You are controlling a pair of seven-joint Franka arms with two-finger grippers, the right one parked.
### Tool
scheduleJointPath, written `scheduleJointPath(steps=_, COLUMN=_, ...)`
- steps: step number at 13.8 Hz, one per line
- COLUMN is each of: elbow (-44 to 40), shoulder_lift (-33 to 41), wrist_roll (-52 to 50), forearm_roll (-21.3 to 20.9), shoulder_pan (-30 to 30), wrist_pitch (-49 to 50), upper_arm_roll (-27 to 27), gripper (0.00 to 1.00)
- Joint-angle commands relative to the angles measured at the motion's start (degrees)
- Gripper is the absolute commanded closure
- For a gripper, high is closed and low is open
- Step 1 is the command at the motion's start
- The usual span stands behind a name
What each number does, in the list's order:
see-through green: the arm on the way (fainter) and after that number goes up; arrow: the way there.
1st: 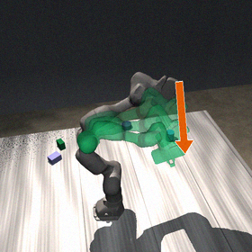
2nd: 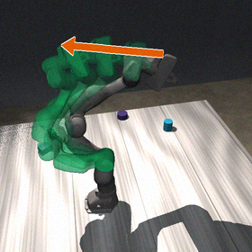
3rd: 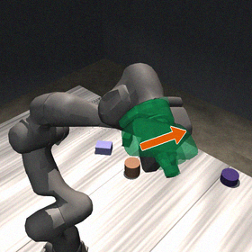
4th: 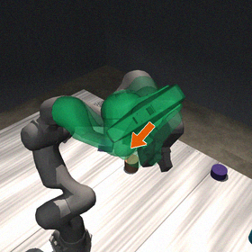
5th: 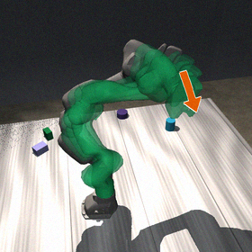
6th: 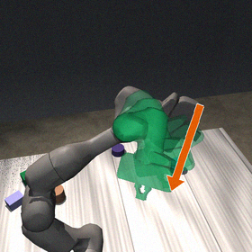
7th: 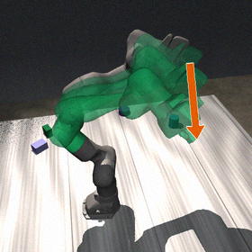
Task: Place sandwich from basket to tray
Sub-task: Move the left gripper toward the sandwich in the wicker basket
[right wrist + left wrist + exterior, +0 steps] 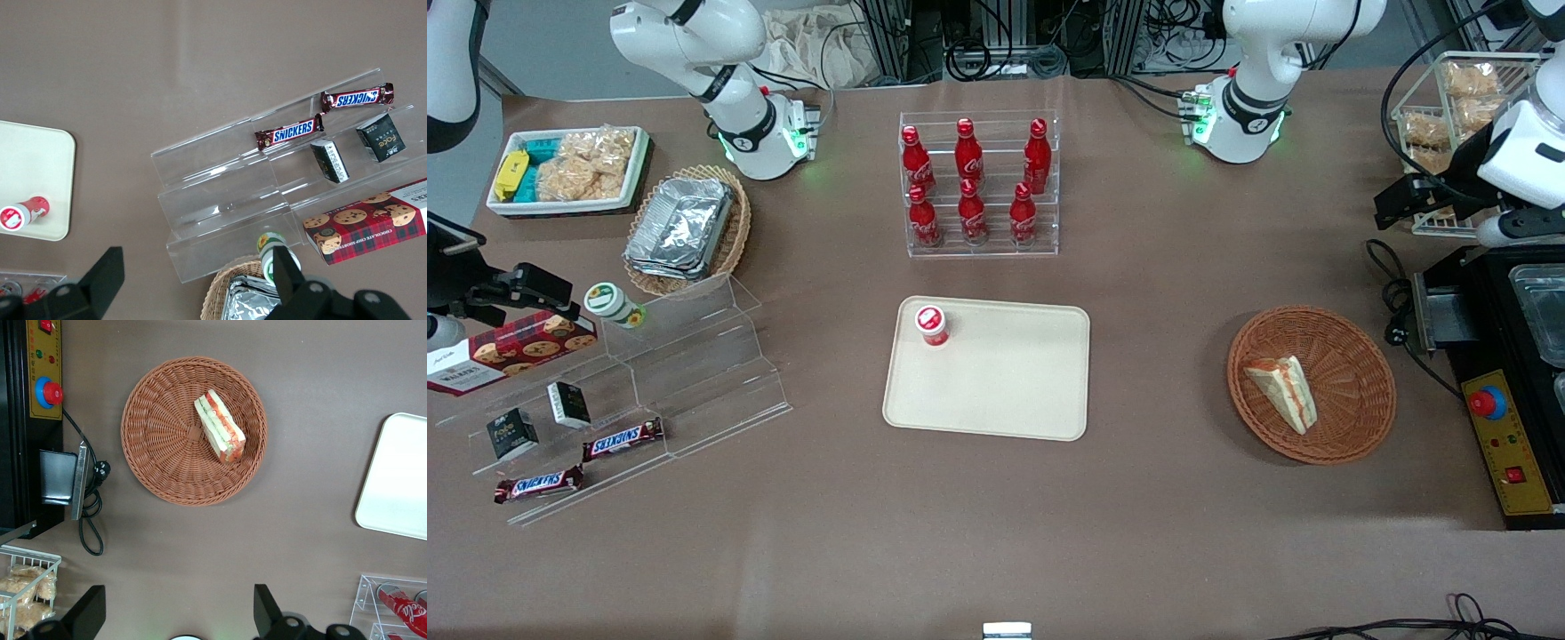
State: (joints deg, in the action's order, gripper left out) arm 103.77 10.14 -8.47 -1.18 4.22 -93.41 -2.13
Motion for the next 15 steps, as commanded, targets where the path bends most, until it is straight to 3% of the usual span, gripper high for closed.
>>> scheduleJointPath(steps=1, elbow=-1.6, shoulder_lift=-0.4, wrist_roll=1.0, forearm_roll=0.7, shoulder_pan=0.8, wrist_pitch=1.5, upper_arm_roll=-0.9, gripper=0.00)
scheduleJointPath(steps=7, elbow=-2.3, shoulder_lift=-3.5, wrist_roll=0.8, forearm_roll=2.4, shoulder_pan=0.2, wrist_pitch=-0.8, upper_arm_roll=-1.3, gripper=0.00)
scheduleJointPath(steps=11, elbow=-2.3, shoulder_lift=-11.3, wrist_roll=-0.7, forearm_roll=2.6, shoulder_pan=0.3, wrist_pitch=-5.6, upper_arm_roll=-1.4, gripper=0.00)
scheduleJointPath(steps=15, elbow=-0.9, shoulder_lift=-18.5, wrist_roll=-8.5, forearm_roll=2.6, shoulder_pan=0.6, wrist_pitch=-13.1, upper_arm_roll=-1.1, gripper=0.00)
